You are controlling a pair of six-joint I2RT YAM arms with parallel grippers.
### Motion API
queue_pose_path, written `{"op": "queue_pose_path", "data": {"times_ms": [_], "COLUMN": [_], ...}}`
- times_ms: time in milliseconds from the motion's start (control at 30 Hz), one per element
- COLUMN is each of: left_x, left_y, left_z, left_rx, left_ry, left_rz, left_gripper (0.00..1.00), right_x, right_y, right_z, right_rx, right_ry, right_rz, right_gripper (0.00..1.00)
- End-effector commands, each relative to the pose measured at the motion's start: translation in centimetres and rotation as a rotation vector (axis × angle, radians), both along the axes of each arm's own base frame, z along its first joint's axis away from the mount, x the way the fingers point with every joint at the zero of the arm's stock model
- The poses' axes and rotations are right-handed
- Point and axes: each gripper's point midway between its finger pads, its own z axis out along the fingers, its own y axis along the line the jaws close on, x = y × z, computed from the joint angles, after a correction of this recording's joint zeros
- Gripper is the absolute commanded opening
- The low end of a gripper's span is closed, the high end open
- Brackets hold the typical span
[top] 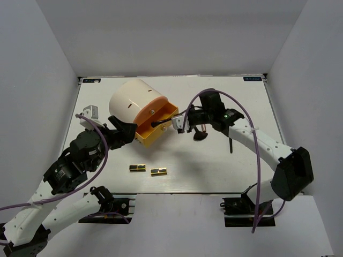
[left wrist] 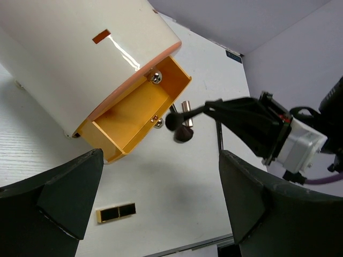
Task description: Organize the makeup
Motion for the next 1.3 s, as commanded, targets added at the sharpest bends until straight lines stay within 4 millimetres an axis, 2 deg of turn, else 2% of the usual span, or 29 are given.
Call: {"op": "queue_pose_path", "data": {"times_ms": [0, 100, 267, 300, 333, 400, 567, 700, 1033, 1067, 1100, 1133, 1167, 1233, 1267], "left_x": [-0.5, -0.6, -0.5, -0.5, -0.5, -0.5, -0.5, -0.4, -0.1, -0.1, 0.1, 0.1, 0.1, 0.3, 0.4], "left_y": [0.2, 0.2, 0.0, 0.0, 0.0, 0.0, 0.0, -0.1, -0.4, -0.5, -0.7, -0.8, -1.0, -1.5, -1.7], "left_z": [1.0, 0.8, 0.5, 0.5, 0.6, 0.5, 0.2, 0.1, 0.1, 0.1, 0.1, 0.2, 0.3, 0.3, 0.2], "left_rx": [-0.031, -0.035, -0.027, -0.025, -0.025, -0.026, -0.032, -0.030, -0.015, -0.015, -0.010, -0.008, -0.008, 0.000, 0.006], "left_ry": [-0.030, -0.026, -0.020, -0.021, -0.023, -0.023, -0.022, -0.020, -0.023, -0.024, -0.021, -0.023, -0.026, -0.024, -0.022], "left_rz": [-0.014, -0.016, -0.021, -0.020, -0.019, -0.017, -0.017, -0.019, -0.024, -0.027, -0.029, -0.033, -0.041, -0.057, -0.064], "left_gripper": [0.98, 0.98, 0.98, 0.98, 0.98, 0.98, 0.98, 0.98, 0.98, 0.98, 0.98, 0.98, 0.98, 0.98, 0.98], "right_x": [2.4, 3.1, 3.5, 3.5, 3.5, 3.8, 4.5, 4.4, 3.1, 3.1, 3.1, 3.1, 3.2, 3.4, 3.3], "right_y": [2.2, 3.1, 4.3, 4.5, 4.9, 5.2, 6.2, 6.9, 7.1, 7.1, 7.1, 7.1, 7.2, 7.2, 7.2], "right_z": [4.3, 5.4, 4.5, 3.8, 4.4, 3.8, 3.9, 2.8, 0.9, 0.6, 0.7, 0.5, 0.7, 1.3, 1.6], "right_rx": [0.061, 0.071, 0.058, 0.048, 0.052, 0.041, 0.038, 0.020, -0.014, -0.019, -0.019, -0.020, -0.014, -0.001, 0.009], "right_ry": [-0.188, -0.259, -0.344, -0.334, -0.361, -0.360, -0.387, -0.365, -0.314, -0.307, -0.305, -0.297, -0.301, -0.299, -0.290], "right_rz": [0.076, 0.113, 0.207, 0.225, 0.244, 0.261, 0.285, 0.308, 0.346, 0.343, 0.342, 0.337, 0.331, 0.313, 0.303], "right_gripper": [0.00, 0.00, 0.00, 0.00, 0.00, 0.00, 0.00, 0.00, 0.00, 0.02, 0.08, 0.17, 0.31, 0.41, 0.43]}}
